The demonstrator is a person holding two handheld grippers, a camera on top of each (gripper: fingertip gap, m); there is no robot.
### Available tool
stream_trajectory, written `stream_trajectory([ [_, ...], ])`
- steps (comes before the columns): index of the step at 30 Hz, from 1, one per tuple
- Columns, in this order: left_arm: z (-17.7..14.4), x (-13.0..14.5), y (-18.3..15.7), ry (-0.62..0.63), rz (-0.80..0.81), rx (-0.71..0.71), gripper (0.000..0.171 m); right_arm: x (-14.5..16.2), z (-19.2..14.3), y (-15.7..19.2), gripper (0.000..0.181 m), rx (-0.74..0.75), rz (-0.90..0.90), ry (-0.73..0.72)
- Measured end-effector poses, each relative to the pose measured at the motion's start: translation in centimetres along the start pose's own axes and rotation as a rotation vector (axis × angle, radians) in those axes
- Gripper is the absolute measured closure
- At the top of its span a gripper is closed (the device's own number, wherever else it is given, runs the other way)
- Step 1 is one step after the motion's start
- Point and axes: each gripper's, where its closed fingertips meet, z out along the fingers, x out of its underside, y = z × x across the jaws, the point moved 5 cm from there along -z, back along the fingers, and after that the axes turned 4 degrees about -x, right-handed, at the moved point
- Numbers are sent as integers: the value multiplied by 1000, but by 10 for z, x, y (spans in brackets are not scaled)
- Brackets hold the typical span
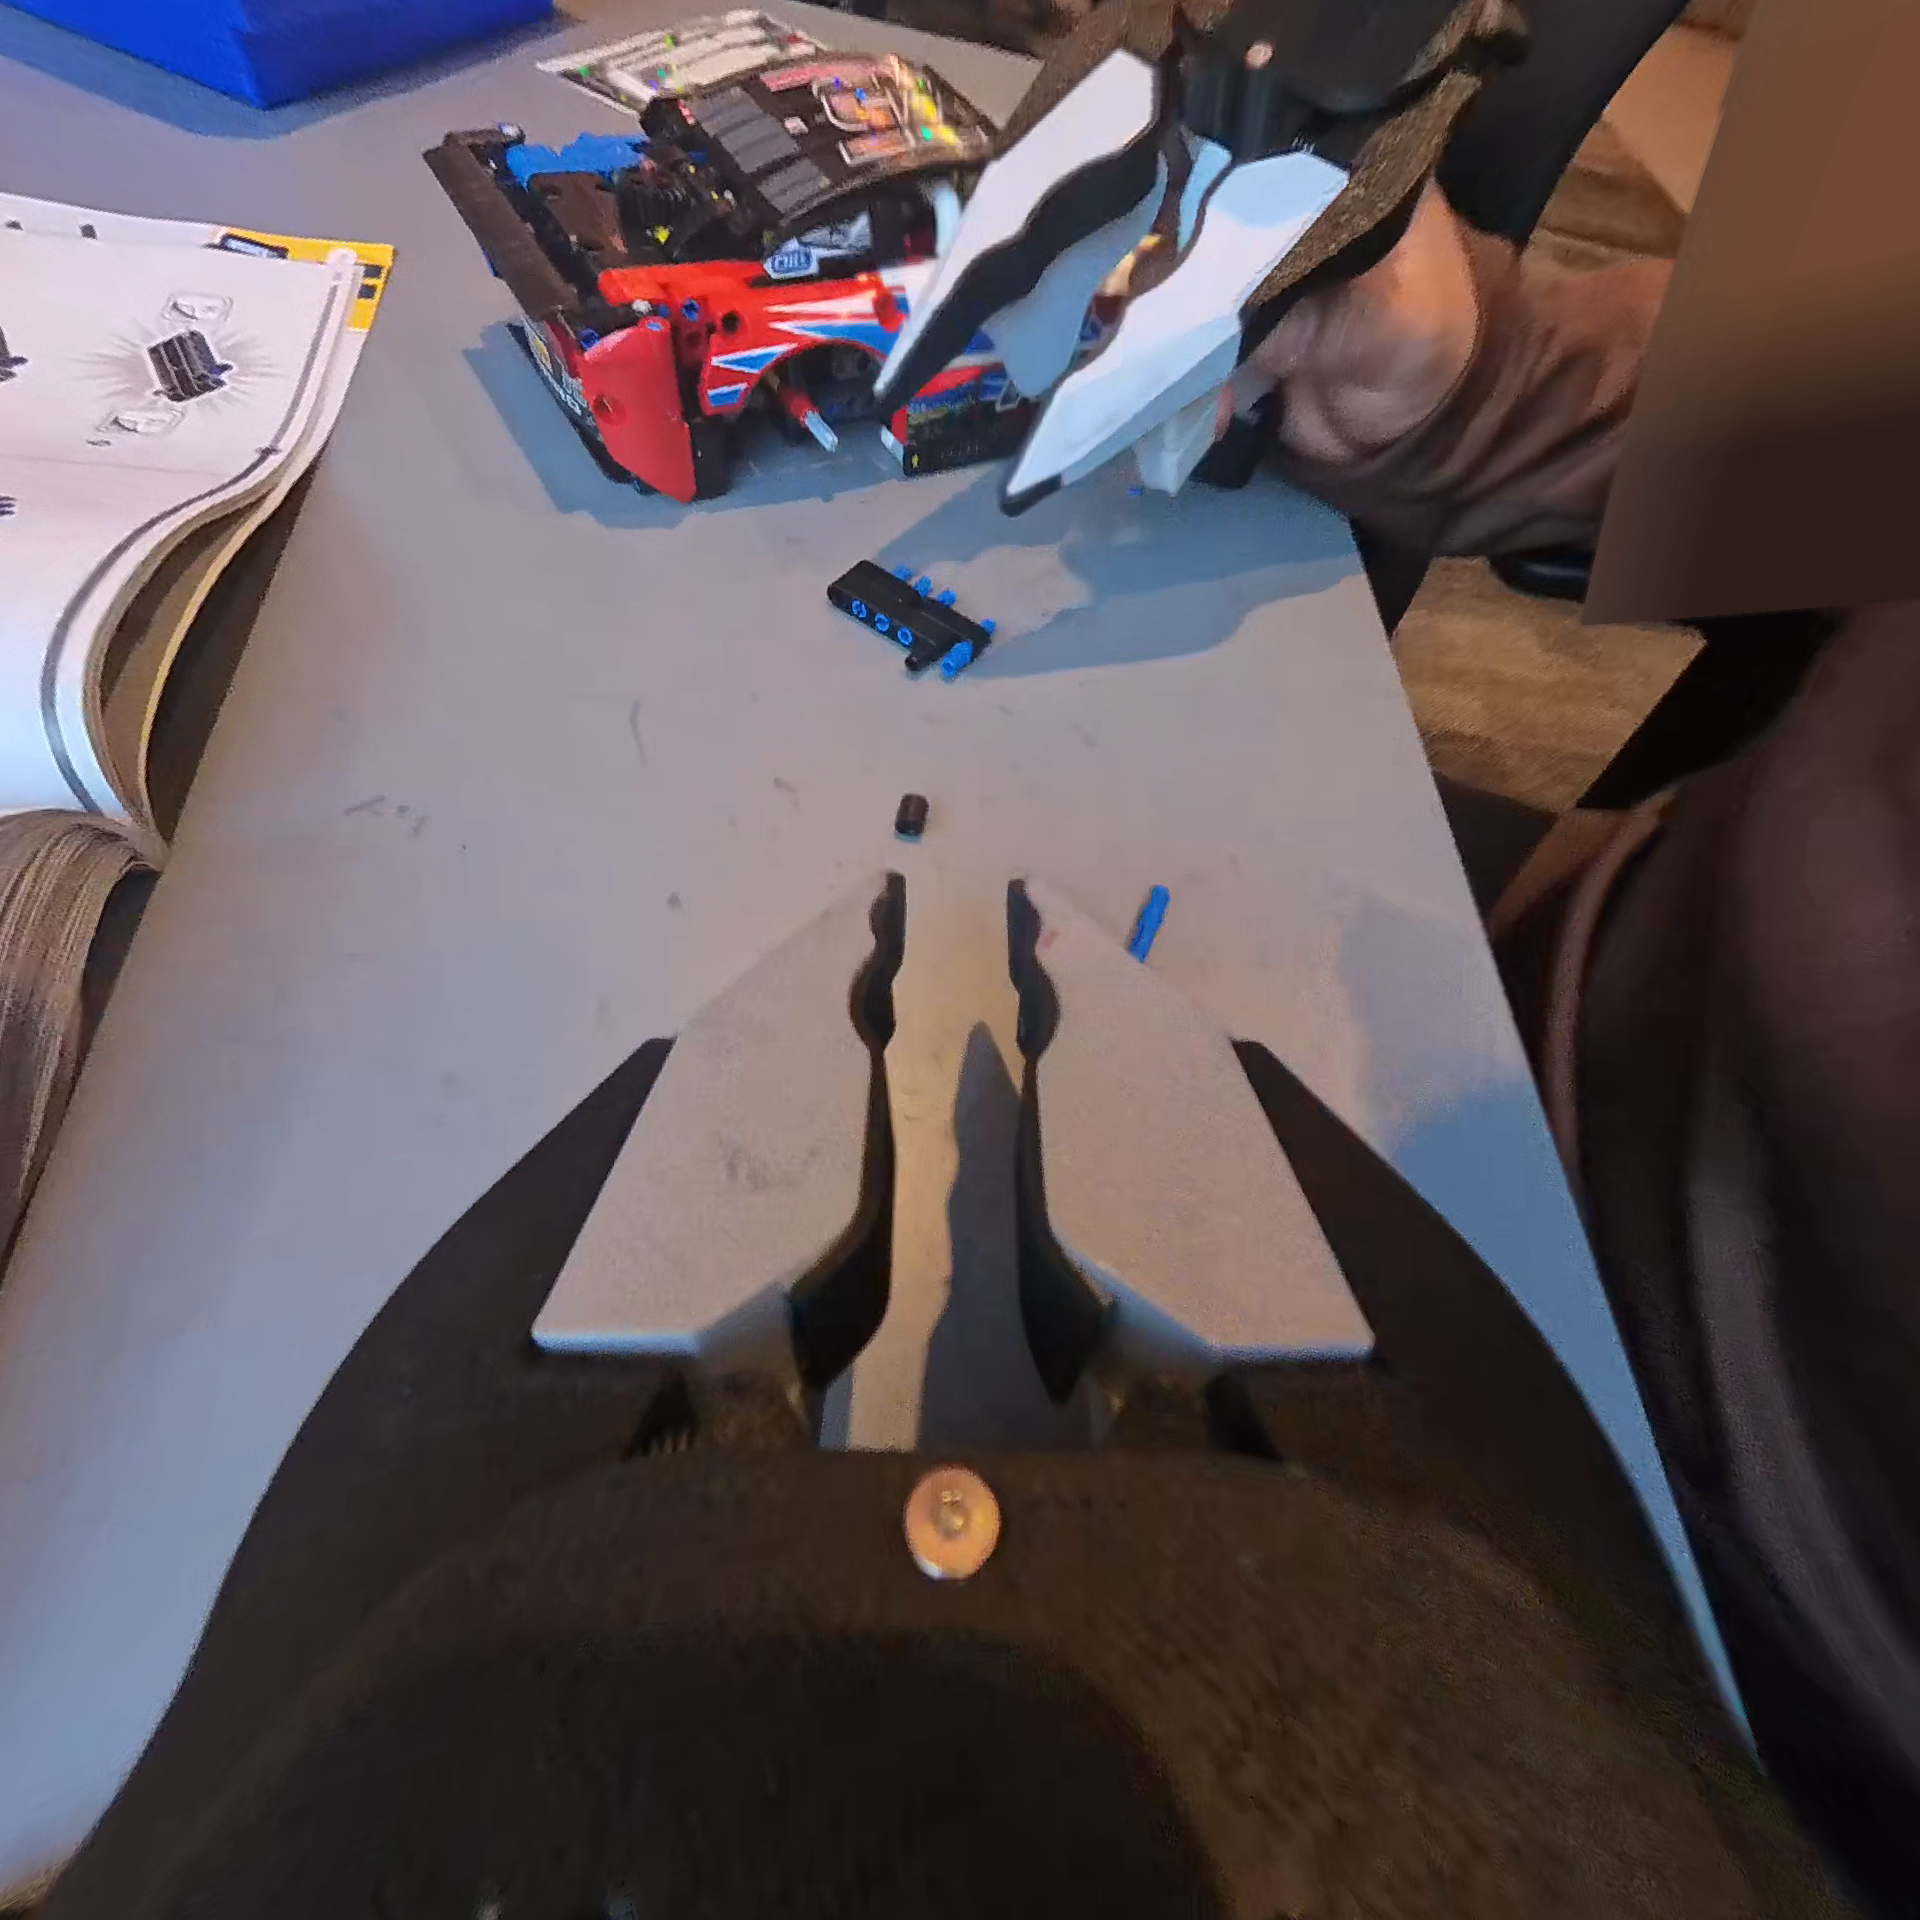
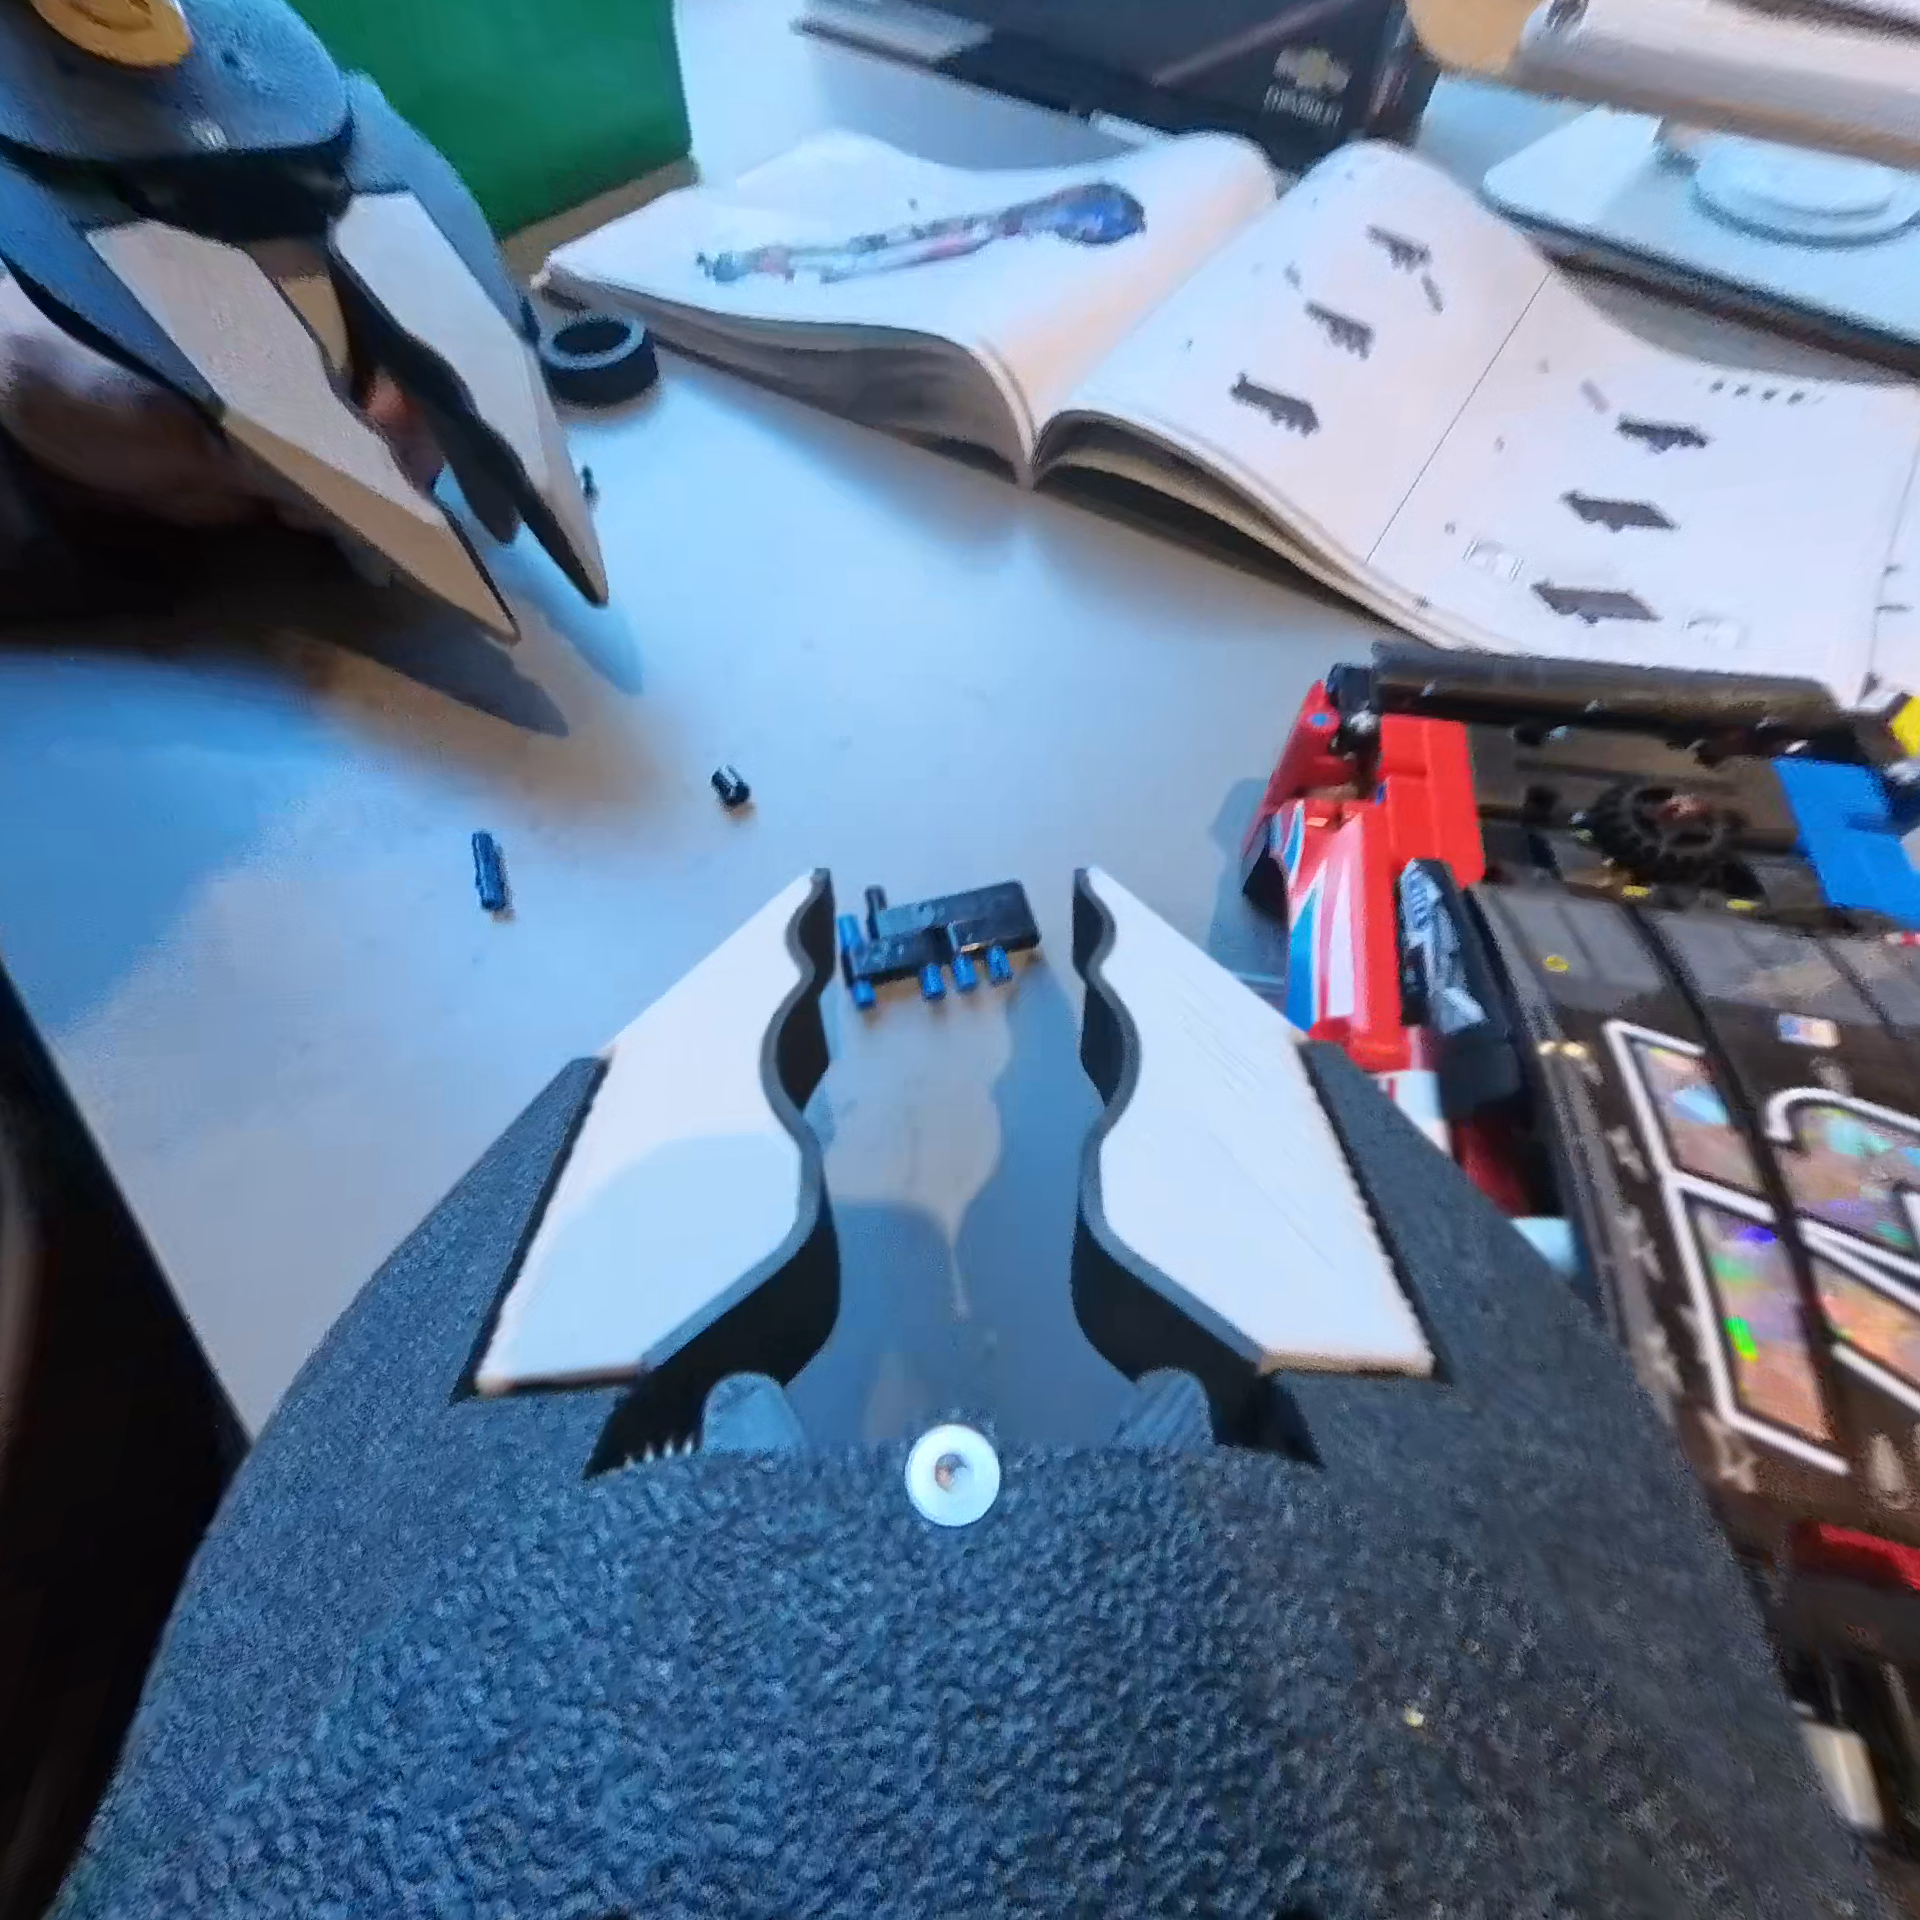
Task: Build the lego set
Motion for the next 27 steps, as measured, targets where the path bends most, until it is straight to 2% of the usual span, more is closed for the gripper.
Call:
stream_trajectory([
  [3, 4, 3, -4, 44, 52, -30, 155, 10, 5, 6, 122, -26, -4, 100],
  [9, 13, 7, -9, 105, 162, -97, 154, 17, 28, 6, 108, -5, -68, 253],
  [10, 13, 6, -9, 97, 187, -124, 154, 19, 32, 7, 111, -22, -69, 287],
  [11, 13, 4, -10, 87, 218, -147, 153, 19, 34, 9, 123, -60, -55, 297],
  [12, 14, 3, -10, 77, 254, -180, 151, 19, 35, 9, 127, -73, -37, 296],
  [14, 16, 0, -10, 62, 342, -269, 143, 18, 34, 8, 139, -59, -23, 291],
  [17, 23, -1, -17, 54, 504, -350, 139, 15, 37, 15, 139, -94, 21, 276],
  [20, 35, -1, -30, 63, 609, -351, 140, 7, 40, 27, 139, -161, 52, 253],
  [23, 38, -6, -33, 60, 686, -414, 140, -7, 39, 51, 139, -347, 135, 218],
  [27, 34, -10, -47, -9, 758, -382, 149, -20, 42, 70, 139, -485, 230, 200],
])
